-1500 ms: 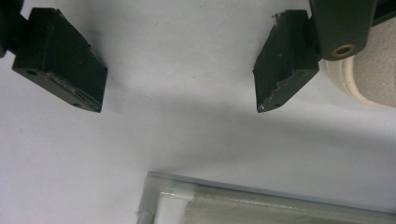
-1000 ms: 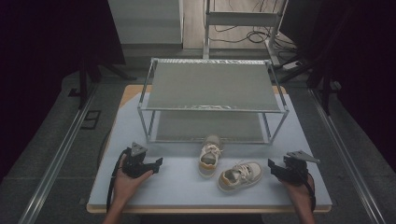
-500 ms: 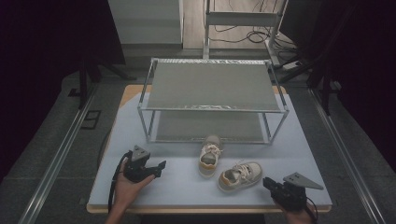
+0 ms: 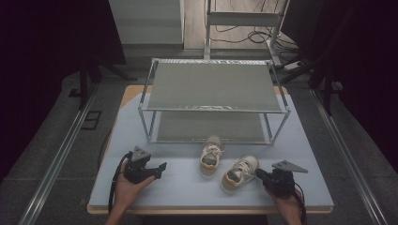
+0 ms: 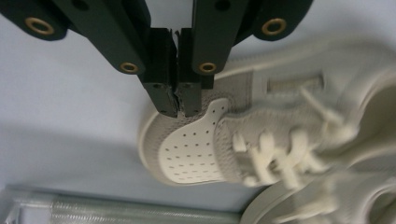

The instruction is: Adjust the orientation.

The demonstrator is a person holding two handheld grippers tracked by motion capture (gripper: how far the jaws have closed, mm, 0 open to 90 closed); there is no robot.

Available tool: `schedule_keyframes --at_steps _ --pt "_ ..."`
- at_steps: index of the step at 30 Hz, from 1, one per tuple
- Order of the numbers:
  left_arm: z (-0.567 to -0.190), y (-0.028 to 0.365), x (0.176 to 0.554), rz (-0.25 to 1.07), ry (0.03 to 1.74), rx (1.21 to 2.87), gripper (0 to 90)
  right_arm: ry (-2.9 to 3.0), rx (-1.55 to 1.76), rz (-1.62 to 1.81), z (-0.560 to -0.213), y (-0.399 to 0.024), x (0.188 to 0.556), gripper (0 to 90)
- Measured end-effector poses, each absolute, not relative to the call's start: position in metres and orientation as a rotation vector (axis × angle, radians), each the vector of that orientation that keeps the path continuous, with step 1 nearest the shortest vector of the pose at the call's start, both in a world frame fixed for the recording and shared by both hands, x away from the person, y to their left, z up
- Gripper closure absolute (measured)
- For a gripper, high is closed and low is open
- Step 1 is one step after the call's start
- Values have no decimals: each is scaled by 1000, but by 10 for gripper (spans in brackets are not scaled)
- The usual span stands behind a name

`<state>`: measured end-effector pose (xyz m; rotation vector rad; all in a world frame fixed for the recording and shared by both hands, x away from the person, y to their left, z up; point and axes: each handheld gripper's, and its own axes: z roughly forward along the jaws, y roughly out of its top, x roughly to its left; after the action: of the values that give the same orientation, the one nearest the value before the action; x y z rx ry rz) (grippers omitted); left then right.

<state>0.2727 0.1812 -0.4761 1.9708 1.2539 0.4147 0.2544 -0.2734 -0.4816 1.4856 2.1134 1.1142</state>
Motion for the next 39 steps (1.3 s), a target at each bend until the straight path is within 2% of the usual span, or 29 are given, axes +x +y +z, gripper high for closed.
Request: schedule_keyframes --at_steps 4,9,15,16,17,20,29,39 --pt "-476 180 272 407 1250 1971 266 2091 1501 1089 -484 -272 283 896" --pt "-476 178 272 407 1244 1978 266 2074 1523 1118 -486 -274 290 896" --pt "-476 175 270 403 1227 1989 264 2038 1346 1225 -449 -272 221 896" --pt "-476 175 270 403 1227 1989 264 2038 1346 1225 -449 -272 221 896" --pt "-475 174 269 399 1228 1984 264 2051 1289 1267 -442 -267 200 896" --pt "-474 173 269 399 1227 1980 264 2102 1228 1324 -440 -255 180 896" --pt "-476 170 269 390 1223 1991 264 2288 1150 1265 -469 -208 187 897" --pt "-476 169 268 388 1222 1993 264 2228 1168 1204 -470 -224 192 898"
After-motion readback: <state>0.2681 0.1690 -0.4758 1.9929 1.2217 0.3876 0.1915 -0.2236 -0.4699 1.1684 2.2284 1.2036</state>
